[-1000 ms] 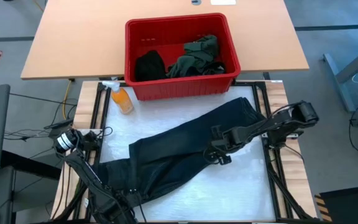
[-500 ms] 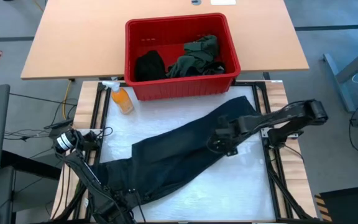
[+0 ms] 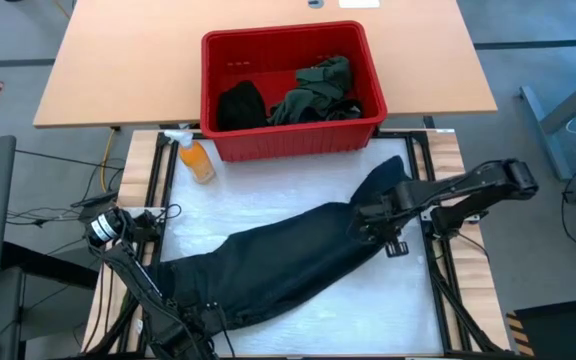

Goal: Fold Laundry from Bin
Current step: Fold the dark blue pants

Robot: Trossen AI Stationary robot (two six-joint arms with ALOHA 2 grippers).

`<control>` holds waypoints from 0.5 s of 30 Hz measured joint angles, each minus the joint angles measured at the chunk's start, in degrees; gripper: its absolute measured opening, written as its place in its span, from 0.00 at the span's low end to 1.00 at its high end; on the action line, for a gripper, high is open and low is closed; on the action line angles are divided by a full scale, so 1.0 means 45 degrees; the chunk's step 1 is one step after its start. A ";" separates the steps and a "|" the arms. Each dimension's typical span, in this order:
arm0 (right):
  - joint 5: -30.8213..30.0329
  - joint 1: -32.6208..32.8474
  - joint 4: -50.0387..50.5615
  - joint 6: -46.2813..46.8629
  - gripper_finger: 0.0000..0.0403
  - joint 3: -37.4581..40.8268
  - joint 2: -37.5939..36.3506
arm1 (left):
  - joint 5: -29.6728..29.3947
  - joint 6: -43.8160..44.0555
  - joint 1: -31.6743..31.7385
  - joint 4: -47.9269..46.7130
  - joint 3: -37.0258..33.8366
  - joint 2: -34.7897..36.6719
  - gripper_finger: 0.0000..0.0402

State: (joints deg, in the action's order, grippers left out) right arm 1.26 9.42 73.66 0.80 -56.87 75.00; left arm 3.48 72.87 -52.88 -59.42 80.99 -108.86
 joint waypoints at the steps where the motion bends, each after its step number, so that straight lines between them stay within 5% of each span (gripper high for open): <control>1: 0.0065 0.0193 0.0054 0.0100 0.06 0.0013 0.0175 | -0.0042 0.0099 0.0000 0.0000 -0.0004 0.0000 0.03; 6: 0.0634 0.0960 -0.0322 0.0379 0.08 0.0684 0.1150 | -0.0189 0.0435 0.0000 0.0019 -0.0005 0.0000 0.03; 15: 0.0957 0.1167 0.1370 0.0887 0.39 0.0717 0.1965 | -0.0253 0.0284 0.0005 0.0044 -0.0005 0.0000 0.03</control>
State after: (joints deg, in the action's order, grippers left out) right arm 5.56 14.68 79.82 4.79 -53.64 83.84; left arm 2.34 74.15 -52.86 -59.22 80.97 -108.86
